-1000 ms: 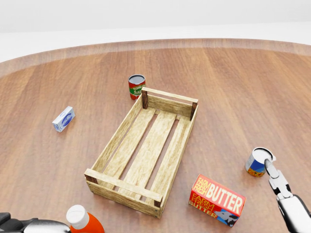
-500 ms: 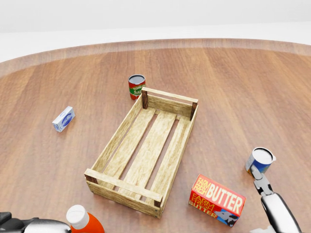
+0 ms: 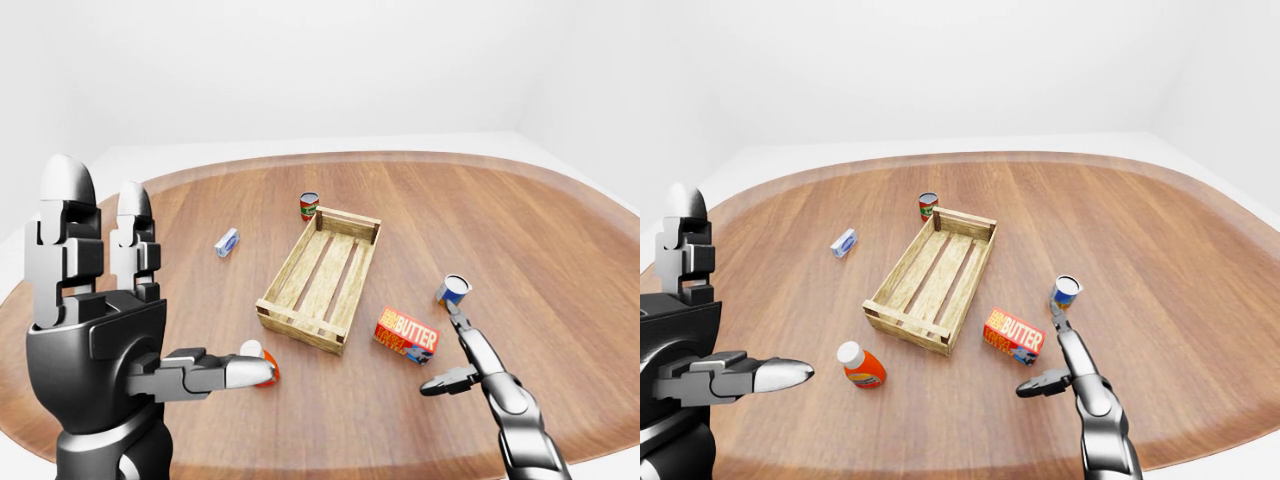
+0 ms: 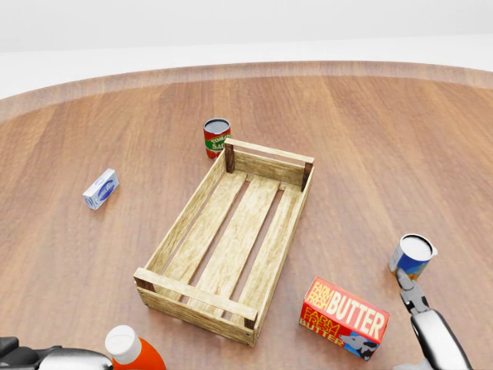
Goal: Pick up the butter and put it in the tray.
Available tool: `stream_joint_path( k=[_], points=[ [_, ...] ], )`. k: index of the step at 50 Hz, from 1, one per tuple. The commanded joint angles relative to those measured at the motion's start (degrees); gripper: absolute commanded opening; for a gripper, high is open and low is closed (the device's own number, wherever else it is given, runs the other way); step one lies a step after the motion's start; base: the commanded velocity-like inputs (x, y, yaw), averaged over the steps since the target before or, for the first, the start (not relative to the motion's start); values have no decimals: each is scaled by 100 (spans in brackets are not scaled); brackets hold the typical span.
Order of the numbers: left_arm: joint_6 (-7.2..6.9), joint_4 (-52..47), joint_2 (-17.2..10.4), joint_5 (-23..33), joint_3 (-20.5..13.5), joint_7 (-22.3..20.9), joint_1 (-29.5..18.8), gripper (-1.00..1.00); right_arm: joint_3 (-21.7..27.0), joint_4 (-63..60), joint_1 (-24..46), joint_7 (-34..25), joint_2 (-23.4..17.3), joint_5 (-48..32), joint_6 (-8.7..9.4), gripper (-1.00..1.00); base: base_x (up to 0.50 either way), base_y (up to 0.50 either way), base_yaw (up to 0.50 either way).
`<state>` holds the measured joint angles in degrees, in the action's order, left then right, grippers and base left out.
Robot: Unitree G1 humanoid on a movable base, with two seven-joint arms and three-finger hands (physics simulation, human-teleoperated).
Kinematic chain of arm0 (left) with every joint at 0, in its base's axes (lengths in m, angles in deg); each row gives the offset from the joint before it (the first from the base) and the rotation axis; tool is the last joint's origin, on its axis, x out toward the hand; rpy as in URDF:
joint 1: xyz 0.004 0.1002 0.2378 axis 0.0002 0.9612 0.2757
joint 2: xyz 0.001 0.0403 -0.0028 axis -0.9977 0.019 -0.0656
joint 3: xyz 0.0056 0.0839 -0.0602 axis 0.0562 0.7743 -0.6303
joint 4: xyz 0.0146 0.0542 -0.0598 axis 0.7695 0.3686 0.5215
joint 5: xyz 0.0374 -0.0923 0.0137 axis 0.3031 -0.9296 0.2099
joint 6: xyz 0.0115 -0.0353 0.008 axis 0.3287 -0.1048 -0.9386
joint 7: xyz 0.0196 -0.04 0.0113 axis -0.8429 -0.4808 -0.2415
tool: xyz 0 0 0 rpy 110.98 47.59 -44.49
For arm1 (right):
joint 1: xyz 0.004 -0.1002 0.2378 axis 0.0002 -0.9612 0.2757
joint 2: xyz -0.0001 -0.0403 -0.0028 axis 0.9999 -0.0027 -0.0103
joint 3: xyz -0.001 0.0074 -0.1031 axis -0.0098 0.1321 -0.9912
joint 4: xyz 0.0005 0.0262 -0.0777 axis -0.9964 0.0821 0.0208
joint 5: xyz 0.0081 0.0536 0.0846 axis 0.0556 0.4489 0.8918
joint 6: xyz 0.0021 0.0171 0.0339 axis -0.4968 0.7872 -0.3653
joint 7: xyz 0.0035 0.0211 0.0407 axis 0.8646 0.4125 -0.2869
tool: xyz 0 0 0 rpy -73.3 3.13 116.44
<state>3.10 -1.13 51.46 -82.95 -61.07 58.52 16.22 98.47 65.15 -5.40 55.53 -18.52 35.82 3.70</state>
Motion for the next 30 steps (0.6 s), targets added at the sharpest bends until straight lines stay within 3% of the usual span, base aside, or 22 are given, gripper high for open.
stream_joint_path(
  k=[1, 5, 16, 23, 30],
  points=[
    [0, 728, -19, 103, 66, 204, -334, 100, 18, 1154, 559, 240, -112, 86, -49, 100, 0, 0, 0],
    [0, 730, -12, 129, 105, 204, -301, 100, -63, 1665, 765, 353, -226, 131, -207, 100, 0, 0, 0],
    [0, 714, -15, 88, 56, 200, -322, 100, -144, 2104, 1008, 505, -370, 202, -234, 100, 0, 0, 0],
    [0, 702, -17, 58, 14, 200, -339, 100, -259, 1998, 1103, 479, -336, 130, 0, 100, 0, 0, 0],
    [0, 745, -21, 69, 18, 207, -357, 100, -348, 1886, 1227, 433, -317, 7, 0, 100, 0, 0, 0]
  ],
)
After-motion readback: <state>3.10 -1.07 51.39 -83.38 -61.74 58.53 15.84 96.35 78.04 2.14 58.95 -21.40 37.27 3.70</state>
